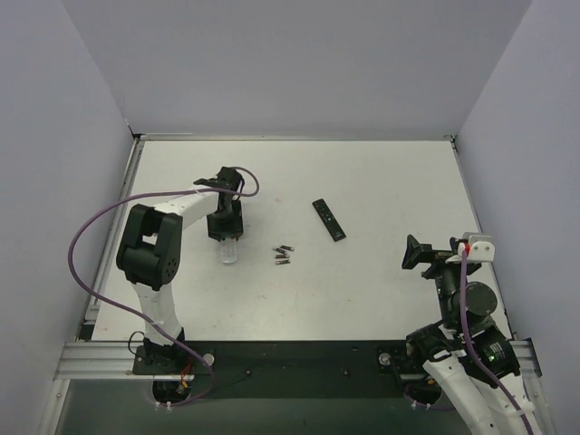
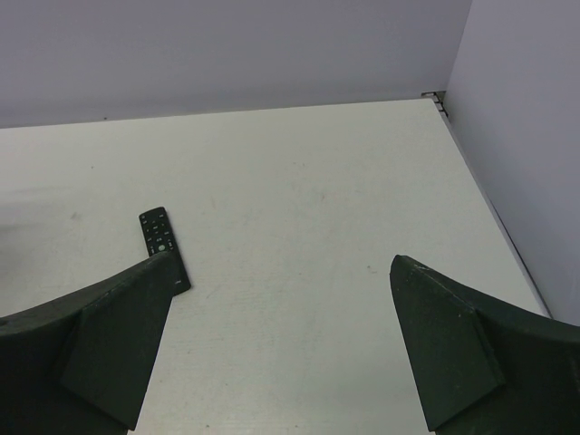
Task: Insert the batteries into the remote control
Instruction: Pick up the remote control from the center of the board, then adjust the remote control.
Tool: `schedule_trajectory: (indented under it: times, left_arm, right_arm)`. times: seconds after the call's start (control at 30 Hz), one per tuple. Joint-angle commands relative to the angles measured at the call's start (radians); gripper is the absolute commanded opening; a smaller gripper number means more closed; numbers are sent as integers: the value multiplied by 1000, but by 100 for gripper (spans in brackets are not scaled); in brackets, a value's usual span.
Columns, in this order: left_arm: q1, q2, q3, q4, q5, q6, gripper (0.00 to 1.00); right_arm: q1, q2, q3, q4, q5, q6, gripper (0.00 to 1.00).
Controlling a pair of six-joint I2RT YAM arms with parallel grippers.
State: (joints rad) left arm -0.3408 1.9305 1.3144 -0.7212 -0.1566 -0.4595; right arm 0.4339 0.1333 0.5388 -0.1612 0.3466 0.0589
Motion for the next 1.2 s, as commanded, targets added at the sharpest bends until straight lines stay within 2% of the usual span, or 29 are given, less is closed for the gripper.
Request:
schedule_trajectory:
  times: [0.0,0.03,0.13,0.17,0.23,0.27,0.37,0.47,0.5,0.6,0.63,0.8,0.83,1.0,1.1,1.17]
  left_arm:
    - [-1,-50,-40,71,55,2,47]
    - [0,-63,-47,94,77,2,39]
    - [3,-134,-92,164,144,-4,28]
    - [3,-155,-130,192,156,-5,22]
    - [3,-227,-170,273,230,-24,17]
    - [3,-254,-191,304,256,-31,9]
    - [3,-358,-294,458,350,-80,0]
    - [5,-461,-407,616,442,-129,0]
    - [5,-508,-432,656,463,-143,0]
    - [6,-594,-547,857,569,-220,0]
    - [8,-614,-611,969,631,-275,0]
    - [19,-700,-771,1302,761,-462,0]
    - [19,-705,-793,1426,794,-523,0]
    - [17,-711,-926,1831,859,-698,0]
    - [17,-717,-974,2001,868,-777,0]
    - [16,-728,-991,2048,865,-812,0]
  right_arm:
    - [8,70,53,-8,-37,41,100]
    - [8,83,70,-12,-49,47,100]
    - [8,136,96,-23,-125,70,100]
    - [6,152,111,-23,-197,68,100]
    - [8,202,124,-21,-263,70,100]
    - [8,222,142,-23,-321,73,100]
    - [8,304,162,-17,-426,91,100]
    - [9,385,191,-3,-599,101,100]
    - [9,426,205,5,-698,101,100]
    - [12,514,225,44,-796,148,100]
    - [12,534,227,60,-858,159,100]
    - [71,649,211,202,-936,199,100]
    - [89,663,201,222,-933,193,100]
    - [212,710,122,440,-931,66,100]
    - [233,762,113,523,-968,25,100]
    - [235,796,131,537,-1014,39,99]
